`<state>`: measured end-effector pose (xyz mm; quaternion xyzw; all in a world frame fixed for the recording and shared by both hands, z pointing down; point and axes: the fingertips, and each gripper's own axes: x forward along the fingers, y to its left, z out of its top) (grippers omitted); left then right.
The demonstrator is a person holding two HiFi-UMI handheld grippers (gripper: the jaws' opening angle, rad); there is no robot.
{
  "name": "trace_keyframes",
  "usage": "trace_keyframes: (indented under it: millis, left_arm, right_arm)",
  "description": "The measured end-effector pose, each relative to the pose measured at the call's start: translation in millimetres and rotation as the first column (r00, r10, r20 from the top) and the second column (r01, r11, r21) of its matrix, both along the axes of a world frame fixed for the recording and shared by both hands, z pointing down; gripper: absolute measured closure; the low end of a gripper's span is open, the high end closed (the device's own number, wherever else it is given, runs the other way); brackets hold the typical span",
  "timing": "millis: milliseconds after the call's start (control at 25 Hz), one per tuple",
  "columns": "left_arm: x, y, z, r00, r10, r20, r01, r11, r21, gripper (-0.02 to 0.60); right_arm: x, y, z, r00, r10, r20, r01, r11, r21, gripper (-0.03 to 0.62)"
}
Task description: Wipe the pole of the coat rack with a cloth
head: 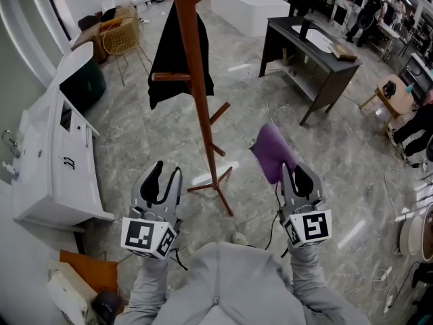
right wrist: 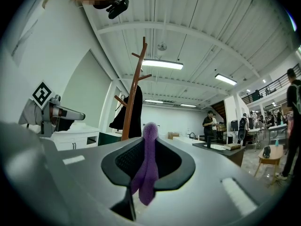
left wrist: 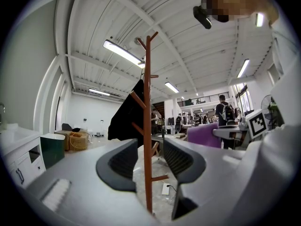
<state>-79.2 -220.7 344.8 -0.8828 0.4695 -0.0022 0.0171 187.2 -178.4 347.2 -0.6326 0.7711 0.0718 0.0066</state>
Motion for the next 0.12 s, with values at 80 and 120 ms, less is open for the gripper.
trace_keyframes:
  millis: [80,120]
  left_arm:
    - [0.3,-0.5,0.6,1.000,0.000,0.002,0.000,1.000,-0.002,0.403]
    - [0.5,-0.8,1.1,1.000,0.001,0.003,-0.001,1.000,-0.003,0.403]
  right_arm:
    - [0.7,-0.6,2.5,1.000,0.000,0.003,0.000,1.000,0.000,0.540]
    - [1.2,-0.9,4.2,1.000,0.000,0.005,0.000,1.000,-0.001,0.540]
